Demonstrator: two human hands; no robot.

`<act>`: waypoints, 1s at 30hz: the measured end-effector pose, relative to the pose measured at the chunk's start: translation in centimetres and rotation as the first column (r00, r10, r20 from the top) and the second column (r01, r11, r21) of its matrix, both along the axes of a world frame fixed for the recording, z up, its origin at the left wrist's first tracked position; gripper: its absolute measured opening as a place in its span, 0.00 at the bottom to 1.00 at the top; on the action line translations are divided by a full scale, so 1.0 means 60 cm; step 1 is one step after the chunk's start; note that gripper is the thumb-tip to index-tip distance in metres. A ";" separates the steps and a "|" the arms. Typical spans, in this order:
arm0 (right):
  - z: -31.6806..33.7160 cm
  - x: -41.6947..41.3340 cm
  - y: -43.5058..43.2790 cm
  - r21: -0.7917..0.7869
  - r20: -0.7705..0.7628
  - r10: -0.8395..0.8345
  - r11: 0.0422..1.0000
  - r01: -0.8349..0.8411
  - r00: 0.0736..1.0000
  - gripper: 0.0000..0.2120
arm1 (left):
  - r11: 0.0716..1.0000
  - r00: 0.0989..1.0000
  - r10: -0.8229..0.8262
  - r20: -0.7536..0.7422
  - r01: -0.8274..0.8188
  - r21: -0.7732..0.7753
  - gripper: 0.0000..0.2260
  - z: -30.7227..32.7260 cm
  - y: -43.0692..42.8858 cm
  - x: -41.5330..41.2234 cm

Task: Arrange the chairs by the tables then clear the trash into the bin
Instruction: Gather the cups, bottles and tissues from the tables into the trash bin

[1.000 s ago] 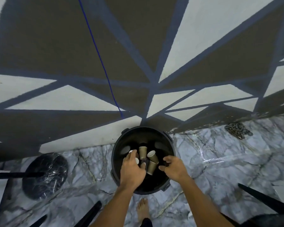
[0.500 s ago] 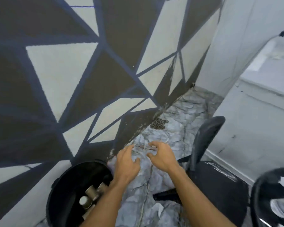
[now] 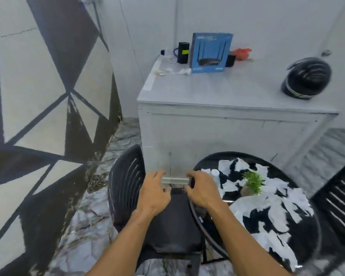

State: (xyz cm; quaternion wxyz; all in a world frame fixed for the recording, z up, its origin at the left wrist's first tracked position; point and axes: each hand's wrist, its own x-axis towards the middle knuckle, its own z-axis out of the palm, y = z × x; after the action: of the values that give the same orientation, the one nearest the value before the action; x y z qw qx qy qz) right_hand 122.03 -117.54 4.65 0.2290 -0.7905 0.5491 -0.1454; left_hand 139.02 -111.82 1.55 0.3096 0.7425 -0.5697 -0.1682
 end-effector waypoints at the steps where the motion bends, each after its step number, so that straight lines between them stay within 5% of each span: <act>1: -0.002 -0.022 -0.004 -0.005 -0.003 -0.035 0.999 0.035 0.999 0.15 | 0.999 0.999 -0.046 0.001 0.046 0.015 0.25 -0.004 -0.017 -0.018; 16: -0.058 -0.195 -0.060 0.014 -0.039 -0.414 0.910 0.415 0.909 0.22 | 0.914 0.929 -0.354 -0.106 0.368 0.169 0.36 -0.050 -0.161 -0.163; 23: -0.094 -0.221 -0.127 0.052 -0.014 -0.345 0.937 0.346 0.938 0.22 | 0.940 0.948 -0.198 -0.250 0.255 0.226 0.42 -0.095 -0.202 -0.199; 30: -0.124 -0.266 -0.209 0.087 0.043 -0.228 0.971 0.224 0.973 0.21 | 0.978 0.930 0.001 -0.369 0.076 0.196 0.28 -0.142 -0.227 -0.253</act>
State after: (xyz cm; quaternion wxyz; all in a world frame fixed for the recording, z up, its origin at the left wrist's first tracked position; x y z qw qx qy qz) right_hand 106.07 -130.11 -2.77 0.2575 -0.7087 0.6347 -0.1688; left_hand 123.81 -125.43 -6.95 0.3282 0.7151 -0.4954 -0.3682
